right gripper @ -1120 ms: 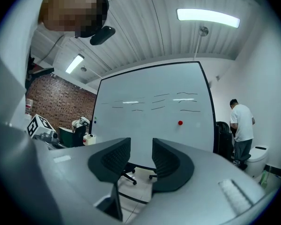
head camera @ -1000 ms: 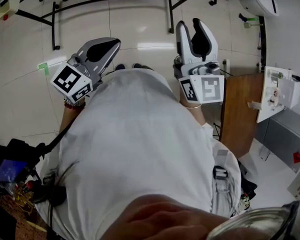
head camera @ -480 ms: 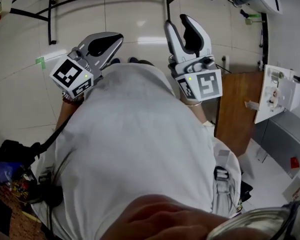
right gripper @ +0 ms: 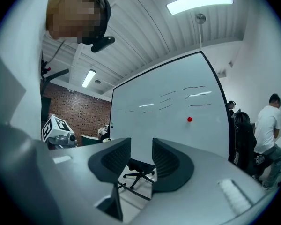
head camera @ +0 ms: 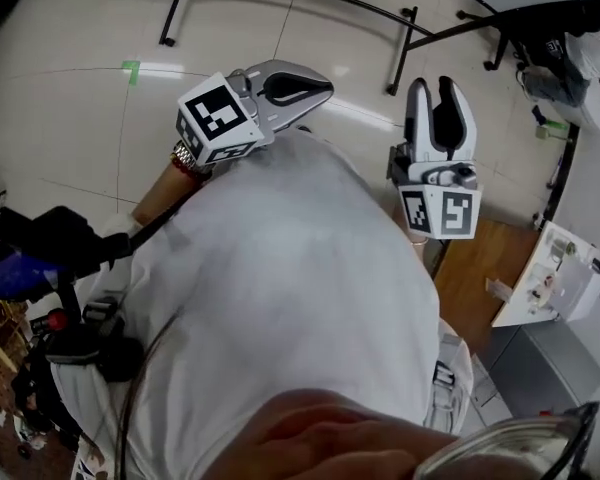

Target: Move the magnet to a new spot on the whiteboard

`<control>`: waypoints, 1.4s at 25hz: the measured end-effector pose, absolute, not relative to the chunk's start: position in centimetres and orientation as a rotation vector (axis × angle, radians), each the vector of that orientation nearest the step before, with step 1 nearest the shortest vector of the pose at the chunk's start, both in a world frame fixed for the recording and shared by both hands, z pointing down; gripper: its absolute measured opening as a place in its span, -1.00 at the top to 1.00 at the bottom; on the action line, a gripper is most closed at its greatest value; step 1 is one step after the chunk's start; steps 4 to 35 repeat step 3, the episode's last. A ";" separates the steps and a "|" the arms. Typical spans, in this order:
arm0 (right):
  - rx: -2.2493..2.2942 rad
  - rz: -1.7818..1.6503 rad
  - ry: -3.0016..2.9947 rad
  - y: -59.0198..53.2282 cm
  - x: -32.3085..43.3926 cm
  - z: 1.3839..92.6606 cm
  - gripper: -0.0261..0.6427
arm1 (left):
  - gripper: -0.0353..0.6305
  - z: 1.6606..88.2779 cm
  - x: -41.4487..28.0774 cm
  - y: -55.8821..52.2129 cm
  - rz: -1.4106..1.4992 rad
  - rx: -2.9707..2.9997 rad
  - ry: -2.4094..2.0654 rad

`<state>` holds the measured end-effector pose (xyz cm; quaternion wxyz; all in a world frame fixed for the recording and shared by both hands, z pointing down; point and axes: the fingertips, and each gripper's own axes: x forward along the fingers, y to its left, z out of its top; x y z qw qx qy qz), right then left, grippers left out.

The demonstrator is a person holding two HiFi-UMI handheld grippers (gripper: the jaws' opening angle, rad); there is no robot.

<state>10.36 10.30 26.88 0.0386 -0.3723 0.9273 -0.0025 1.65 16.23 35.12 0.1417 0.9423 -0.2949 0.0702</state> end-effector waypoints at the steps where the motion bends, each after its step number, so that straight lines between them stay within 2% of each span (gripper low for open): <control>1: -1.143 -0.013 2.841 10.4 10.3 27.0 0.50 | 0.89 35.3 1.6 16.3 0.206 2.719 -0.844; 35: -1.149 -0.036 2.840 10.7 10.1 27.5 0.50 | 0.89 35.7 1.7 16.6 0.213 2.713 -0.830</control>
